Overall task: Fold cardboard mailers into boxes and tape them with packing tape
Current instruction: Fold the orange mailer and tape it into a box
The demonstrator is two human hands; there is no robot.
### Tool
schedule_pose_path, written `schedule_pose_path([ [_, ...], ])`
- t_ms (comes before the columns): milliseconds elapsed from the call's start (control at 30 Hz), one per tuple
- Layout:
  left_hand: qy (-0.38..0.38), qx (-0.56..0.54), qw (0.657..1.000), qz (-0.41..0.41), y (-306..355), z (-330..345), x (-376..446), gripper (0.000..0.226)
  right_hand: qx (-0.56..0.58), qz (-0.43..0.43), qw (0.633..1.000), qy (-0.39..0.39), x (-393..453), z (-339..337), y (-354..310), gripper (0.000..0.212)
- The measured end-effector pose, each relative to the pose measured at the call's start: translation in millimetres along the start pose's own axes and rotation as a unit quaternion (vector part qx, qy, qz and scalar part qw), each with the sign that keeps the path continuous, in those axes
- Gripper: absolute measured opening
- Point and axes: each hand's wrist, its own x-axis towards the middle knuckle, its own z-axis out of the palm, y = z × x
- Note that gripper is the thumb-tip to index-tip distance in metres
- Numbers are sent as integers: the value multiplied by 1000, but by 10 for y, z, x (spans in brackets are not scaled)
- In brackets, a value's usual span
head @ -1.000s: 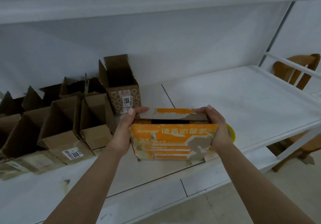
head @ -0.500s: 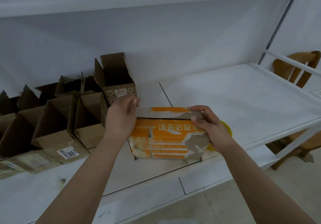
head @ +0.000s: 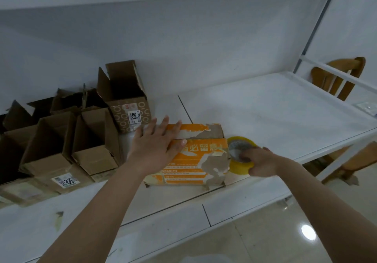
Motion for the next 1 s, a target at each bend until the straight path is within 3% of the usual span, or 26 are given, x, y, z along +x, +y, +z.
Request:
schedule_pose_path([
  [100,-1,-5,1000,0,-11,-2,-5,81,-169,-3,984,55,56,185,-14,58],
  [167,-2,-8,1000,-3,-22,-6,-4,82,-203,22,975,90,51,178,26,54],
  [267,-1,-14,1000,-18,-42,-13,5,80,-205,66,973,83,-29,1,212,61],
  [367,-5,-17,1000,-24,-48,-28,21,80,-109,53,986,116,-170,-341,305,60],
  [467,-8,-17,1000,-20,-41,-44,19,81,62,-42,969,235,-385,-810,145,16],
  [567,-7,-15,1000,-18,-31,-64,11,83,213,-137,934,251,-637,-1179,-132,21],
  [633,-12,-27,1000,-7,21,-87,17,83,260,-201,917,227,-785,-1341,-390,22],
  [733,-20,-31,999,13,157,-97,40,77,315,-271,895,162,-896,-1464,-816,49],
  [833,-16,-39,999,18,187,-115,55,80,373,-284,879,90,-861,-1445,-1104,28],
  [867,-8,-72,997,30,161,-138,26,91,377,-281,880,70,-827,-1397,-1178,23],
  [933,35,-214,974,72,90,-200,-73,104,373,-264,888,41,-748,-1282,-1284,33],
  [1000,72,-348,928,113,56,-249,-179,93,375,-242,894,31,-695,-1211,-1370,51],
])
